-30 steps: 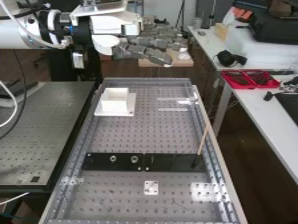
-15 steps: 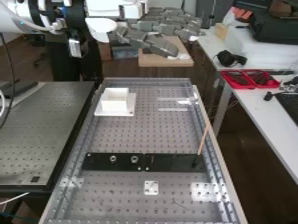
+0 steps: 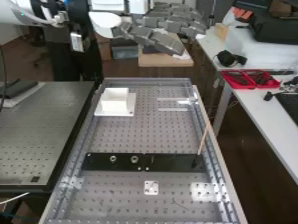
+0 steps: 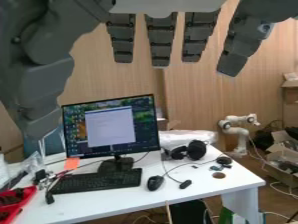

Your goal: Grab the smaller nut and place it in the white container

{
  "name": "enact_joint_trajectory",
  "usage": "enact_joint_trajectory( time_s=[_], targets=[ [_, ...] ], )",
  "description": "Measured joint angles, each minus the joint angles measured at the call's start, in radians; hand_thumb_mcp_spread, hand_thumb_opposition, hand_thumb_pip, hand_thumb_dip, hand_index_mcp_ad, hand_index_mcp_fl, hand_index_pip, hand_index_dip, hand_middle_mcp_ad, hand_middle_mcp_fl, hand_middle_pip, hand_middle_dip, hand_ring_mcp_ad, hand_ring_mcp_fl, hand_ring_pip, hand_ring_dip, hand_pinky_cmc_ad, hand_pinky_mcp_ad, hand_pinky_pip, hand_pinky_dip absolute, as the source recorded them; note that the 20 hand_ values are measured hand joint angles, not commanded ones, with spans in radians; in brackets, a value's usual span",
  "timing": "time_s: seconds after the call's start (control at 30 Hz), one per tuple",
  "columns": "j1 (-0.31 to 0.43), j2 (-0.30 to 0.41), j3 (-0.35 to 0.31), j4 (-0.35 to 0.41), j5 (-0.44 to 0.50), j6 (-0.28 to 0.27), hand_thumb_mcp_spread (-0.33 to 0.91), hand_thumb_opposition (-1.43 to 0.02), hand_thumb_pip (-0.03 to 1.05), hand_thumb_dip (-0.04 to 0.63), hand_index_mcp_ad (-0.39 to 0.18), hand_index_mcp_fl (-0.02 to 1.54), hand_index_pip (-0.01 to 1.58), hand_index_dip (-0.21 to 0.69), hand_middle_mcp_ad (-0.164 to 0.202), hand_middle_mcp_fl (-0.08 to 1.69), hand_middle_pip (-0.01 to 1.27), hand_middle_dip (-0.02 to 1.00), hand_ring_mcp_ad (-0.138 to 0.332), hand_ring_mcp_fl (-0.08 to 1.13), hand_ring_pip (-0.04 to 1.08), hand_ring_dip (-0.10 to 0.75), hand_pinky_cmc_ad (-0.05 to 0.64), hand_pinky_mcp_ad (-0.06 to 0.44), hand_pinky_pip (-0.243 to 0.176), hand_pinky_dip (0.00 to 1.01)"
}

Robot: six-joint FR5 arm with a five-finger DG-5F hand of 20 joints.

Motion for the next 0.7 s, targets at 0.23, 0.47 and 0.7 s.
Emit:
enact_joint_trajectory(
  time_s=[0.23,0.47,0.7],
  targets=[
    [-0.003,-0.007,0.011,-0.007,-0.013,-0.005,0.18,-0.71,0.63,0.112,-0.103,0.04,0.1,0.347,0.086,0.02,0.12,0.22,0.136,0.0,0.09,0.113,0.377,0.295,-0.075,0.27],
    [-0.012,-0.011,0.017,-0.004,-0.043,-0.004,0.18,-0.71,0.63,0.112,-0.103,0.04,0.1,0.347,0.086,0.02,0.12,0.22,0.136,0.0,0.09,0.113,0.377,0.295,-0.075,0.27],
    [-0.019,-0.002,0.016,-0.023,-0.074,-0.017,0.18,-0.71,0.62,0.112,-0.103,0.04,0.1,0.347,0.086,0.02,0.12,0.22,0.138,0.0,0.09,0.113,0.377,0.295,-0.075,0.27]
  ],
)
